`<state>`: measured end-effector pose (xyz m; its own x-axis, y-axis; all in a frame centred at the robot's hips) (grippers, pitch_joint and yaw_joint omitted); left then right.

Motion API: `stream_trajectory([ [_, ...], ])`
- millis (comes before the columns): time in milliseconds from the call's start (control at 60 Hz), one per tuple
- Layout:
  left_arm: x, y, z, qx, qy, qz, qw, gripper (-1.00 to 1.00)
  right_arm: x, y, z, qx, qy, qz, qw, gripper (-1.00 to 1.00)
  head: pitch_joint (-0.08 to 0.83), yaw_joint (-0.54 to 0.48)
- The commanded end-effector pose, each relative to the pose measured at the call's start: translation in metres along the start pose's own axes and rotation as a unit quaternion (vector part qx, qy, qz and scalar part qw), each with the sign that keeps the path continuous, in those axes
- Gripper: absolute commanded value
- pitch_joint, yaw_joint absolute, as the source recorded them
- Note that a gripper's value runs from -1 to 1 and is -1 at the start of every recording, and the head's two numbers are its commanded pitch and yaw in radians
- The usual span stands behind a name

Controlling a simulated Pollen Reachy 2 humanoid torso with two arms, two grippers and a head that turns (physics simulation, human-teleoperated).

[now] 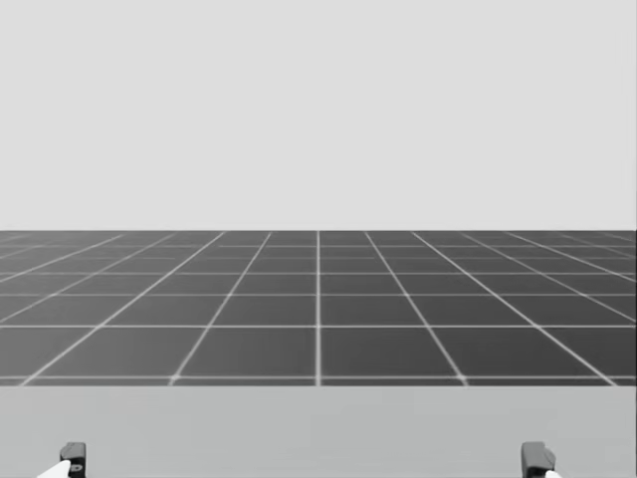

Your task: Find the red cube and pick it up.

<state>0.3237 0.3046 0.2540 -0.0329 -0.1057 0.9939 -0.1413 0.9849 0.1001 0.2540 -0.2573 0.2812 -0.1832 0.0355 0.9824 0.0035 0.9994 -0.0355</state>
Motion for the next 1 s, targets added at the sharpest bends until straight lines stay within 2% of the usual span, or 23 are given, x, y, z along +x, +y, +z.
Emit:
stream_trajectory([
  [17,-0.0003,0.0000,0.0000,0.001,0.000,-0.001,1.000,-1.00,-0.0012,-0.0009,0.0004,-0.022,-0.014,0.002,0.9997,-1.00,-0.003,0.00],
  [133,-0.0006,0.0001,0.0000,0.002,-0.001,-0.002,1.000,-1.00,0.0000,-0.0041,-0.0020,-0.023,-0.009,0.000,0.9997,-1.00,0.028,-0.01],
  [267,-0.0008,0.0000,-0.0001,0.003,-0.001,-0.002,1.000,-1.00,0.0001,-0.0073,-0.0035,-0.014,0.011,-0.008,0.9998,-1.00,0.111,-0.01],
  [383,-0.0011,-0.0006,-0.0006,0.002,-0.001,-0.004,1.000,-1.00,-0.0008,-0.0064,-0.0044,-0.018,0.014,-0.006,0.9997,-1.00,0.208,0.00],
  [417,-0.0014,-0.0009,-0.0009,0.002,-0.001,-0.005,1.000,-1.00,-0.0012,-0.0056,-0.0052,-0.029,0.011,0.002,0.9995,-1.00,0.247,0.01],
  [667,-0.0013,-0.0012,-0.0023,0.002,-0.001,-0.006,1.000,-1.00,-0.0018,-0.0058,-0.0058,-0.027,0.008,0.003,0.9996,-1.00,0.442,0.04],
  [833,-0.0009,-0.0019,-0.0024,0.002,0.000,-0.007,1.000,-1.00,-0.0019,-0.0056,-0.0055,-0.026,0.009,0.007,0.9996,-1.00,0.531,0.07],
  [1000,-0.0013,-0.0034,-0.0023,0.000,0.001,-0.009,1.000,-1.00,-0.0027,-0.0054,-0.0055,-0.022,0.011,0.009,0.9997,-1.00,0.605,0.16],
])
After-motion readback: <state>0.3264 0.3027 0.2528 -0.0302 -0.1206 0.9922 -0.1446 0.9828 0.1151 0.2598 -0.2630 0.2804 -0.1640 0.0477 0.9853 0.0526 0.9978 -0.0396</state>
